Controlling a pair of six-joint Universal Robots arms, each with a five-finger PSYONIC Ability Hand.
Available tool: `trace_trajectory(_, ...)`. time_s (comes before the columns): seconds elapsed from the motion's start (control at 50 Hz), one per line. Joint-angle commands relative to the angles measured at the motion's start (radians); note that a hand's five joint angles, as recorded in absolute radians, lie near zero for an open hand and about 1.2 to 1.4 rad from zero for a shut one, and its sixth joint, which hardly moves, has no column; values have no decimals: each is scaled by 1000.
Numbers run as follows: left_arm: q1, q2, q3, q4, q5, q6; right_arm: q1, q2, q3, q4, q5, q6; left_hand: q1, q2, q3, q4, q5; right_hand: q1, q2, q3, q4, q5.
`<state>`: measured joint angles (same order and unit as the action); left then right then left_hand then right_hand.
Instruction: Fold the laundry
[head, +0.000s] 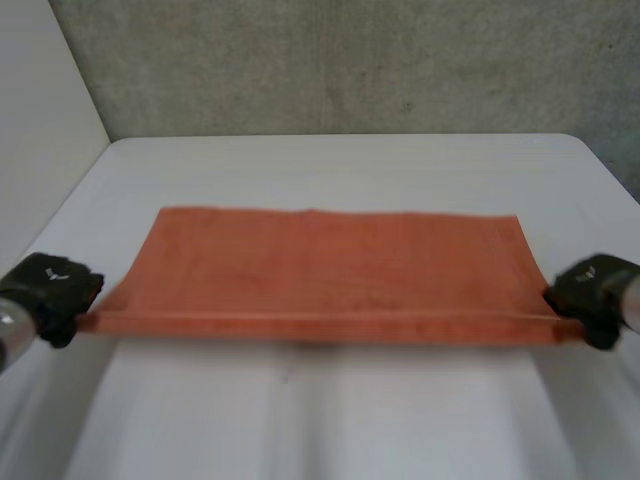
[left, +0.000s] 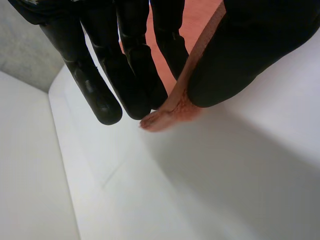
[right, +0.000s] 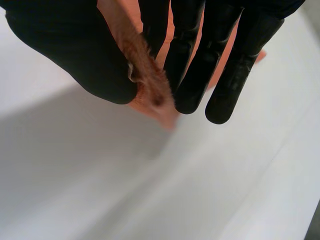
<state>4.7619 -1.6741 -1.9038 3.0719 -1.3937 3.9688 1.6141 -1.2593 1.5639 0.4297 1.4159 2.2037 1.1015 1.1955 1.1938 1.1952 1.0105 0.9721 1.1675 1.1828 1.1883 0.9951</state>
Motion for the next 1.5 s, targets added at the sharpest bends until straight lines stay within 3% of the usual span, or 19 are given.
trace_trajectory(0.02, 39, 180, -14, -173, 85, 30, -102, -86, 74, 87, -17, -183, 295, 201, 202, 201, 211, 424, 229, 213, 208, 227)
trace_trajectory(0.14, 16, 18, 54, -26, 110, 26, -79, -8, 16, -95, -18, -84, 295, 201, 202, 201, 211, 424, 229, 213, 208, 227)
trace_trajectory(0.22, -59, -145, 147, 47, 93, 21, -14, 106, -60, -193, -11, -6, 295, 201, 202, 201, 211, 424, 229, 213, 208, 227)
trace_trajectory(0.32, -108, -306, 262, 97, 1, 7, 41, 187, -140, -250, -3, 31, 295, 201, 202, 201, 211, 424, 229, 213, 208, 227)
trace_trajectory(0.38, -131, -409, 346, 140, -71, -6, 59, 309, -234, -333, 41, 44, 295, 201, 202, 201, 211, 424, 229, 213, 208, 227)
trace_trajectory(0.52, -168, -495, 437, 194, -97, -25, 107, 440, -375, -399, 133, 42, 295, 201, 202, 201, 211, 424, 229, 213, 208, 227)
trace_trajectory(0.66, -209, -530, 485, 231, -90, -49, 127, 502, -438, -465, 164, 45, 295, 201, 202, 201, 211, 424, 229, 213, 208, 227)
trace_trajectory(0.68, -217, -532, 486, 243, -87, -46, 133, 505, -444, -479, 166, 45, 295, 201, 202, 201, 211, 137, -58, -73, -79, -60)
trace_trajectory(0.7, -220, -532, 485, 249, -85, -45, 136, 506, -444, -485, 167, 45, 161, 67, 69, 68, 78, -208, -404, -419, -425, -406)
trace_trajectory(0.72, -224, -533, 485, 255, -85, -43, 142, 506, -444, -489, 169, 45, -168, -262, -261, -262, -252, -497, -692, -707, -713, -694)
trace_trajectory(0.76, -240, -532, 482, 264, -85, -39, 155, 509, -444, -496, 175, 47, -730, -824, -822, -824, -813, -798, -993, -1008, -1014, -995)
trace_trajectory(0.82, -249, -526, 479, 268, -87, -43, 152, 508, -436, -500, 178, 68, -917, -1011, -1009, -1010, -1000, -798, -993, -1008, -1014, -995)
trace_trajectory(0.9, -254, -501, 468, 265, -90, -49, 150, 468, -407, -500, 175, 162, -926, -1020, -1019, -1020, -1010, -798, -993, -1008, -1014, -995)
trace_trajectory(0.98, -255, -444, 425, 260, -90, -53, 136, 330, -325, -494, 147, 261, -926, -1020, -1018, -1020, -1010, -798, -993, -1008, -1014, -995)
trace_trajectory(1.06, -243, -372, 347, 268, -85, -54, 130, 201, -200, -493, 66, 298, -920, -1014, -1013, -1014, -1004, -798, -993, -1008, -1014, -995)
trace_trajectory(1.16, -240, -306, 250, 275, -82, -56, 18, 62, -32, -476, -64, 298, -920, -1014, -1013, -1014, -1004, -798, -993, -1008, -1014, -995)
trace_trajectory(1.3, -240, -253, 193, 295, -47, -137, -111, 3, 131, -471, -216, 291, -917, -1011, -1010, -1011, -1001, -661, -857, -872, -878, -859)
trace_trajectory(1.38, -238, -248, 186, 300, -21, -235, -175, 6, 188, -477, -274, 291, -897, -991, -989, -991, -980, -641, -836, -851, -857, -838)
trace_trajectory(1.5, -237, -248, 184, 301, -18, -258, -218, 31, 222, -493, -344, 286, -894, -988, -986, -988, -977, -435, -631, -646, -652, -633)
